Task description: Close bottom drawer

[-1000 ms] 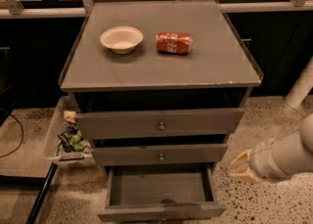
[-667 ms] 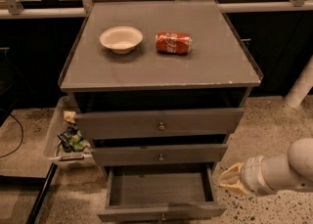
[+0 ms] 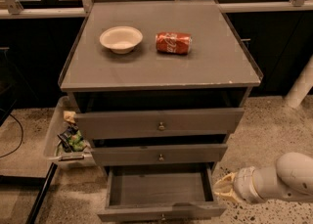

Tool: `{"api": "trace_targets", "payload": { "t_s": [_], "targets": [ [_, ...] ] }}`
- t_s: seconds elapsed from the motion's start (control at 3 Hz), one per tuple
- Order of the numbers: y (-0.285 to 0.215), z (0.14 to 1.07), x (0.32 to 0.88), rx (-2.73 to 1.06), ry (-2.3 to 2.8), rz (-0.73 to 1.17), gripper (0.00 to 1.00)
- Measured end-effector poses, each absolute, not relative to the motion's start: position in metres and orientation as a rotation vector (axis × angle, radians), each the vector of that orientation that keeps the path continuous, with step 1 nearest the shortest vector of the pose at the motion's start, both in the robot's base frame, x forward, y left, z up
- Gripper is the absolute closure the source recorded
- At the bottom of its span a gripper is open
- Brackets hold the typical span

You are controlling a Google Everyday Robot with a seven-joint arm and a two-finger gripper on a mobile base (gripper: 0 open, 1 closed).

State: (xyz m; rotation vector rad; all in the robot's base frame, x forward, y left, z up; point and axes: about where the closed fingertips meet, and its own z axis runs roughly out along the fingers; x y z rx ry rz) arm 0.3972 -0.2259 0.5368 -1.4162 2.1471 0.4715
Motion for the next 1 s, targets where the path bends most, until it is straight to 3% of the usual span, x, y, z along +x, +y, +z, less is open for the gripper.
{"api": "trace_targets", "payload": {
  "t_s": [0.33,1.0],
  "targets": [
    [-0.222,0.526,0.396,-1.4,2.149,0.49,1.0],
    [-0.214,0.416,0.407,-1.226,2.197,0.564,1.0]
  ]
}}
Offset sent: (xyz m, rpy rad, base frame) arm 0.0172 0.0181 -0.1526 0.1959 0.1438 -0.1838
